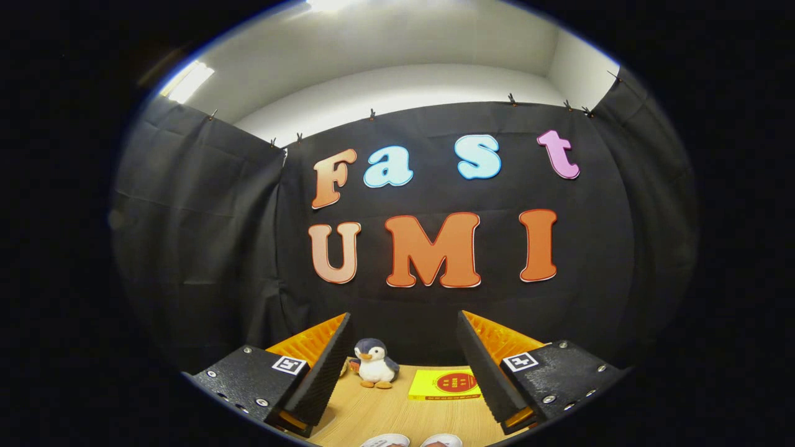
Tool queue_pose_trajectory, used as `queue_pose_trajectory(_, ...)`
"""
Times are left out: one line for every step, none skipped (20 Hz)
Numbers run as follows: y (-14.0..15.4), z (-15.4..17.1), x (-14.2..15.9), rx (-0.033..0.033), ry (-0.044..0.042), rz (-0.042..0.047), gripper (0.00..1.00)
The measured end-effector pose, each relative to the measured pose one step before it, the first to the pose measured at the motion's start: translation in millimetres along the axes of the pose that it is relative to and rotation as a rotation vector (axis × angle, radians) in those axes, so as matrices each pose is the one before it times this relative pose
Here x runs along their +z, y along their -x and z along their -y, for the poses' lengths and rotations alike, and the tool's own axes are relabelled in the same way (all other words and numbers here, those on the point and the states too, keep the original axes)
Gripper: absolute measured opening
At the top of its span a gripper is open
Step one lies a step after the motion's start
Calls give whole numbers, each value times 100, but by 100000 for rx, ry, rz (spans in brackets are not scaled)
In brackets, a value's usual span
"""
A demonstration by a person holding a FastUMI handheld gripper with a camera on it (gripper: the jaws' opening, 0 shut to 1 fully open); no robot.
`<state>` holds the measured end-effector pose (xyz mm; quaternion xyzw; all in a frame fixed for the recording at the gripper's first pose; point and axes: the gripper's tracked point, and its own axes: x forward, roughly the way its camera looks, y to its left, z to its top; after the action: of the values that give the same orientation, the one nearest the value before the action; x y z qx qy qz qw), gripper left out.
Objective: Open the storage box then place both shoes into the box .Put the left shoe in first, then the right shoe, with the right side of both shoes facing outward in a uniform manner.
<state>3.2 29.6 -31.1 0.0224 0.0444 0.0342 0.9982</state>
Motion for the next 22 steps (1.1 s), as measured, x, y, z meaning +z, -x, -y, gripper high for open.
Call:
queue_pose_trajectory(39, -157, -544, 725, -1877, -1931, 99)
queue_pose_trajectory(-97, -222, -707, 900, -1823, -1998, 99)
queue_pose_trajectory(-162, -276, -629, 1215, -1722, -2272, 99)
queue_pose_trajectory(-112, -424, -895, 2002, -1497, -3174, 99)
queue_pose_trajectory(-245, -423, -1147, 1730, -1513, -4094, 99)
queue_pose_trajectory(-67, -370, -1257, 1489, -1673, -4096, 99)
queue_pose_trajectory(-263, -404, -1101, 1351, -2097, -3532, 98)
queue_pose_trajectory(-376, -425, -967, 1522, -2273, -3535, 99)
queue_pose_trajectory(-260, -422, -973, 1493, -2320, -3220, 99)
queue_pose_trajectory(-303, -550, -1073, 1779, -1989, -3059, 99)
queue_pose_trajectory(-465, -404, -1078, 1634, -1676, -3737, 98)
queue_pose_trajectory(-317, -411, -1064, 1497, -1488, -3848, 98)
queue_pose_trajectory(-509, -340, -937, 1491, -1633, -3356, 98)
queue_pose_trajectory(-433, -406, -1028, 1555, -1897, -3526, 98)
queue_pose_trajectory(-431, -451, -1082, 1904, -2161, -3616, 98)
queue_pose_trajectory(-425, -360, -1162, 1732, -2079, -3253, 98)
queue_pose_trajectory(-475, -348, -913, 2005, -1794, -3129, 98)
queue_pose_trajectory(-358, -485, -927, 2173, -2005, -3442, 98)
queue_pose_trajectory(-408, -370, -960, 2461, -2279, -3476, 98)
queue_pose_trajectory(-499, -281, -889, 2004, -2442, -3078, 98)
queue_pose_trajectory(-438, -208, -970, 1828, -2358, -3255, 97)
queue_pose_trajectory(-529, -113, -803, 1490, -2380, -3308, 97)
